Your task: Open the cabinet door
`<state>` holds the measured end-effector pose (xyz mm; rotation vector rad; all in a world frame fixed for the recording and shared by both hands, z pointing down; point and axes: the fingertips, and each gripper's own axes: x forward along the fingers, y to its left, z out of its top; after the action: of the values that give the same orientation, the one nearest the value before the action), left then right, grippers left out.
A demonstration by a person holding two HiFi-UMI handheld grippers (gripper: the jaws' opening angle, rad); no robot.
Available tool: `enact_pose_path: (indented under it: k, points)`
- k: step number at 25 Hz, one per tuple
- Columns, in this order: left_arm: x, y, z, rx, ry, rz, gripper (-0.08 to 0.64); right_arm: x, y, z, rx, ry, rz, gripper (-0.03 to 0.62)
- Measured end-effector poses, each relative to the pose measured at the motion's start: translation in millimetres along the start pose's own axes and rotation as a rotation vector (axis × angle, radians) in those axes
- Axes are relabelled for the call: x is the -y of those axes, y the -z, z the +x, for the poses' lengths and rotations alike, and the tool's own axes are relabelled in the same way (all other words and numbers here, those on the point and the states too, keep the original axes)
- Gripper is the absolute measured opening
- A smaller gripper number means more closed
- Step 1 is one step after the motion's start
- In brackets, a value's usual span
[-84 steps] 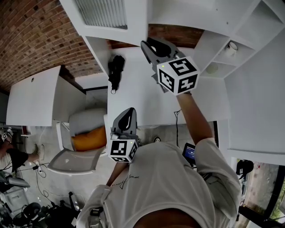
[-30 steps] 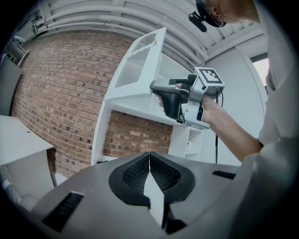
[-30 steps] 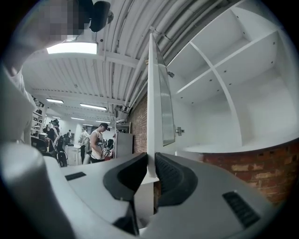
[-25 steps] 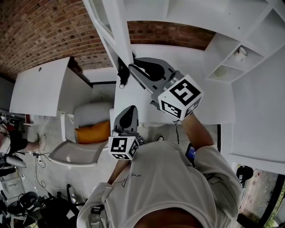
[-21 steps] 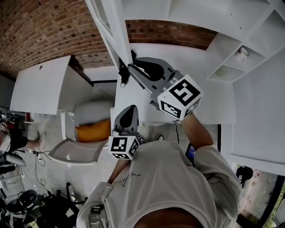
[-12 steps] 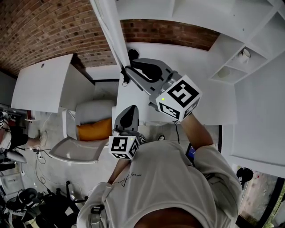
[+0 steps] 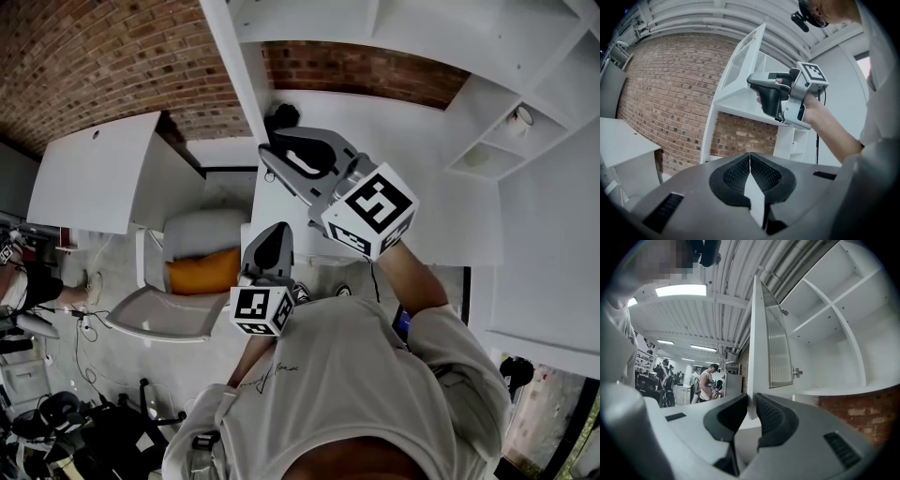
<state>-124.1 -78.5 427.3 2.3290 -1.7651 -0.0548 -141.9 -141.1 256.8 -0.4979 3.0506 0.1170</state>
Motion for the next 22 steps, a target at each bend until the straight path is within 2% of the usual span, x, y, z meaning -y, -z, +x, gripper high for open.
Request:
enact_pose_path:
  k: [14, 22]
  points:
    - [-12, -1, -13, 0.008, -0.039, 0.004, 0.017, -19, 1, 18, 0.014, -0.037, -0.018, 0.065]
    - [-21, -2, -17, 0.016, -0.062, -0.001, 0.016, -30, 1, 30, 0.027, -0.052, -0.062, 0.064]
